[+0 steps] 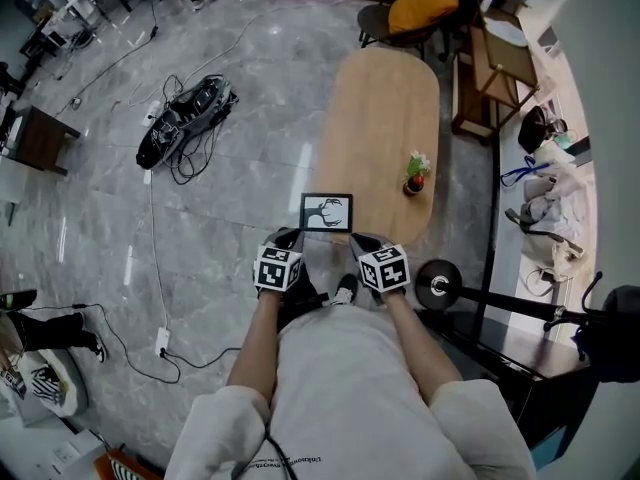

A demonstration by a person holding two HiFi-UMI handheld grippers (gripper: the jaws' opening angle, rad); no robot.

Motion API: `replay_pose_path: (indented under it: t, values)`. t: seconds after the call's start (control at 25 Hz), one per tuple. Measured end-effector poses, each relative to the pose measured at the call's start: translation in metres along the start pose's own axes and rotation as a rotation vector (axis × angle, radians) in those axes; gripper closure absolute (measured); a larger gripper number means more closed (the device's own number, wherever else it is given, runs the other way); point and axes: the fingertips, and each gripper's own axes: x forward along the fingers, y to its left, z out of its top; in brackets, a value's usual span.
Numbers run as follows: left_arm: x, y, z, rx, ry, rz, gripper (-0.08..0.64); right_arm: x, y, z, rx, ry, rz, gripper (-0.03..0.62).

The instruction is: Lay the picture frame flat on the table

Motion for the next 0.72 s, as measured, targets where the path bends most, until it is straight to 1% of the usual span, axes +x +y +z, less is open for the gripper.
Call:
replay_pose_path:
  t: [0.08,0.32,0.56,0.72]
  values:
    - [-0.0001,0.0002,-0.0011,0.007,-0.001,0.003,0.537,0.0000,0.0011,-0.0030,-0.005,0.002,0.000,0.558]
    - [-0.0005,-0.0016,-0.0053,0.012,-0.001,0.004,0.537,-0.0027,0.0029,0.0023,0.009,-0.033,-0.001,0.558]
    - [-0.0047,0.0011,-0.0063,0.008,-0.008,0.007,0.535,-0.0015,0.0083,-0.0001,-0.021,-0.026,0.000,0.557]
    - [-0.0060,0.0001,-0.0082,0.006,-0.010,0.006,0.537,-0.0030,0.0063,-0.0012,-0.032,-0.024,-0.015,0.558]
